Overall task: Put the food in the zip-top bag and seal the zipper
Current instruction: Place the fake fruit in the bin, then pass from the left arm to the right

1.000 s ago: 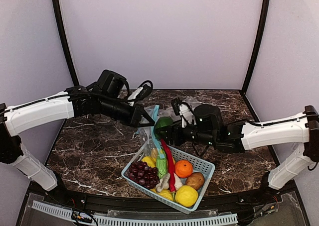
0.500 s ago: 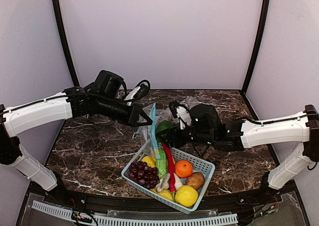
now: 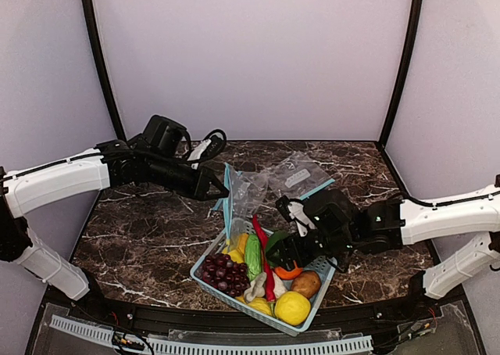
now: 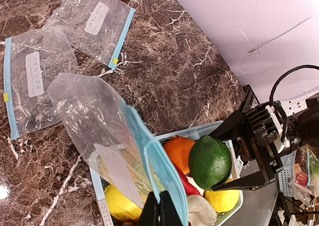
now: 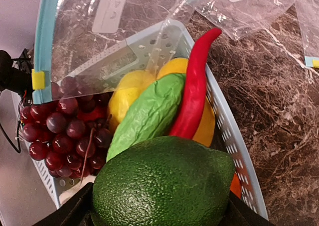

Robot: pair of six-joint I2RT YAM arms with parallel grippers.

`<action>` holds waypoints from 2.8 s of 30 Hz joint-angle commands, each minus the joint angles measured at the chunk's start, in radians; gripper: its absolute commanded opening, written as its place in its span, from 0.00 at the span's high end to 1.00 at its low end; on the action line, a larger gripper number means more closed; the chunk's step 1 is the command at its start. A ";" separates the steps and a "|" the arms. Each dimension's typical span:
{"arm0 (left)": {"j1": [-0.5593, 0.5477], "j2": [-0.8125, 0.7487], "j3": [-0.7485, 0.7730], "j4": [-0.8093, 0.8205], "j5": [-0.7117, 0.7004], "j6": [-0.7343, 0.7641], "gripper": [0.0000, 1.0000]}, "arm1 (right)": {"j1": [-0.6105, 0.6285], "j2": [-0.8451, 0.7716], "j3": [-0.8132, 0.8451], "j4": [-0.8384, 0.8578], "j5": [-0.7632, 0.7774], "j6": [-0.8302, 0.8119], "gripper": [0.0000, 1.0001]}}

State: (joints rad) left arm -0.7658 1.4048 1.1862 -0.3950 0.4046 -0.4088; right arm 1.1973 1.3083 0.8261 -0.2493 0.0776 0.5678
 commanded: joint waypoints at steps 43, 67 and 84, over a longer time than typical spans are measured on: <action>-0.001 -0.060 -0.042 0.005 -0.054 -0.010 0.99 | 0.029 0.381 0.522 0.022 0.306 0.089 0.52; 0.000 -0.075 -0.049 0.003 -0.096 -0.015 0.99 | 0.075 0.455 0.633 -0.075 0.393 0.065 0.40; 0.000 -0.076 -0.053 -0.032 -0.160 0.012 0.99 | 0.075 0.451 0.659 -0.164 0.496 0.075 0.52</action>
State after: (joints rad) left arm -0.7658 1.3590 1.1542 -0.3824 0.2710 -0.4187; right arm 1.2655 1.7885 1.4750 -0.3904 0.5270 0.6415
